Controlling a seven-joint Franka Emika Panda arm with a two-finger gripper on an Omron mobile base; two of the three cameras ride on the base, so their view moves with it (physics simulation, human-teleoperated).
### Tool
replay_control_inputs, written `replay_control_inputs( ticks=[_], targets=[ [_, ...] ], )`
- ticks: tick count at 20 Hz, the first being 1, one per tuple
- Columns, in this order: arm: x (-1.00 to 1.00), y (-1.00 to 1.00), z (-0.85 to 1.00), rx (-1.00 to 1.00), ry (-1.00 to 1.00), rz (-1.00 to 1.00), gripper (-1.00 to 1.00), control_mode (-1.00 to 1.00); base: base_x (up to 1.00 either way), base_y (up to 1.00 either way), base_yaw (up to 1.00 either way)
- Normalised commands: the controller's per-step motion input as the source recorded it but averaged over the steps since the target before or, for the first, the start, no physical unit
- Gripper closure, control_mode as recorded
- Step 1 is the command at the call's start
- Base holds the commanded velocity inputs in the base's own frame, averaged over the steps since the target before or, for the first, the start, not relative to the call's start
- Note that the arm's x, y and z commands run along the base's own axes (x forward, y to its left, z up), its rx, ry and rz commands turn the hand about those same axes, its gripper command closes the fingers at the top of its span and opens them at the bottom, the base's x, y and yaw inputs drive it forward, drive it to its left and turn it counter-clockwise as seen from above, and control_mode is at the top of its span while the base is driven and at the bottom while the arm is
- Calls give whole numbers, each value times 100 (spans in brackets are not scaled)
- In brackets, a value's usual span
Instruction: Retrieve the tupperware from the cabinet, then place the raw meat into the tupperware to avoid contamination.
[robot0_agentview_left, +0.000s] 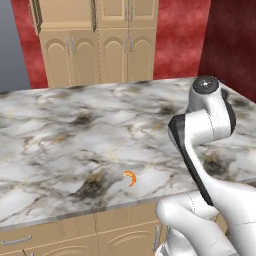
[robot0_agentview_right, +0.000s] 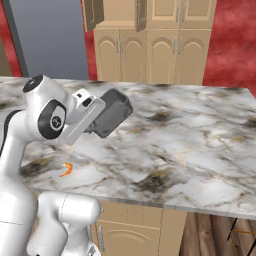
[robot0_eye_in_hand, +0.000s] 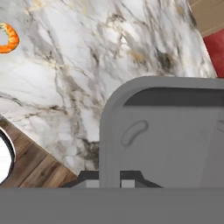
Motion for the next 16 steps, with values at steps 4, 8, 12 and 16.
replay_control_inputs(
  ticks=[4,8,12,16],
  targets=[
    [41,8,-50,16,26,26,100,-100,0,0,0],
    [29,0,-65,17,27,17,100,-100,0,0,0],
    [30,0,-69,13,29,12,100,-100,0,0,0],
    [14,10,-69,13,17,13,100,-100,0,0,0]
  ],
)
